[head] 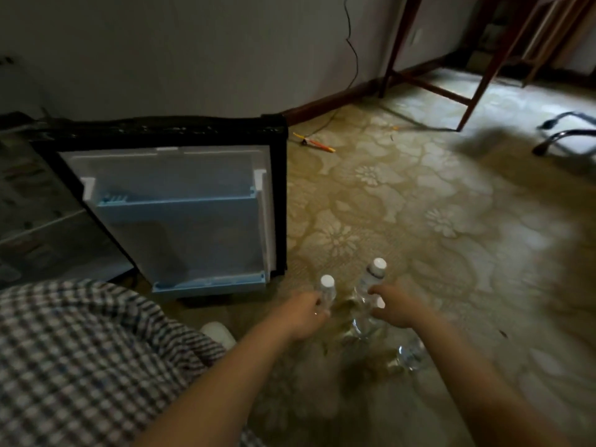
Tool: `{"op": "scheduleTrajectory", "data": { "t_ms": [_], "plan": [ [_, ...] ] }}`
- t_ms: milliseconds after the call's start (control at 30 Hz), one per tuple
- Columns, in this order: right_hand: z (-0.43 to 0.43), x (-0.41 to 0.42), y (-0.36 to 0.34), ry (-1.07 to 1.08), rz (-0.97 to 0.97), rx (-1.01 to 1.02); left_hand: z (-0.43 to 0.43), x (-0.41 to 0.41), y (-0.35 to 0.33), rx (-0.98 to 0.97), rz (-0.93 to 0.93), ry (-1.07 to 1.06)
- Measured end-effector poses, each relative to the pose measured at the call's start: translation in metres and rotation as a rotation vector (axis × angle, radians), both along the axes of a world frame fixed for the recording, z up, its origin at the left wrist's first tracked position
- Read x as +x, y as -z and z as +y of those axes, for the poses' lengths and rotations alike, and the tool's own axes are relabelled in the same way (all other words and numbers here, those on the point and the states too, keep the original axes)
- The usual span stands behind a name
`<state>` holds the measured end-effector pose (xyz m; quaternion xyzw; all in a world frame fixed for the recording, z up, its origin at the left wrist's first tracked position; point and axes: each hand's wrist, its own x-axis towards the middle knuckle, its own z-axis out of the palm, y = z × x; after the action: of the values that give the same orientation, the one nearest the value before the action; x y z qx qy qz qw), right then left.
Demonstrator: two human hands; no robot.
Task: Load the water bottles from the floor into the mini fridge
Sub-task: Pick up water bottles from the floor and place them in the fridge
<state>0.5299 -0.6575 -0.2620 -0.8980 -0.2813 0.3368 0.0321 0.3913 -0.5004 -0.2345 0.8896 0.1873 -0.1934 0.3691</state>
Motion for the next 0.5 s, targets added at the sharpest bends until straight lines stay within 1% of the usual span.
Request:
{"op": "scheduleTrajectory", "data": {
  "t_ms": [67, 133, 233, 367, 500],
  "plan": [
    [-0.008, 0.003, 0.022, 0.037, 0.009, -0.031, -0.005, 0.001, 0.021, -0.119, 0.022, -0.063],
    [-0.012, 0.005, 0.042, 0.084, 0.014, -0.032, -0.008, 0.0, 0.037, -0.174, 0.076, -0.075],
    [-0.013, 0.005, 0.067, 0.146, -0.023, -0.015, -0.01, -0.002, 0.053, -0.184, 0.172, -0.067],
    [-0.011, 0.001, 0.09, 0.244, -0.119, 0.085, -0.006, -0.007, 0.059, -0.201, 0.196, -0.111],
    [-0.008, -0.006, 0.092, 0.327, -0.109, 0.154, -0.004, -0.011, 0.057, -0.223, 0.204, -0.144]
  ]
}}
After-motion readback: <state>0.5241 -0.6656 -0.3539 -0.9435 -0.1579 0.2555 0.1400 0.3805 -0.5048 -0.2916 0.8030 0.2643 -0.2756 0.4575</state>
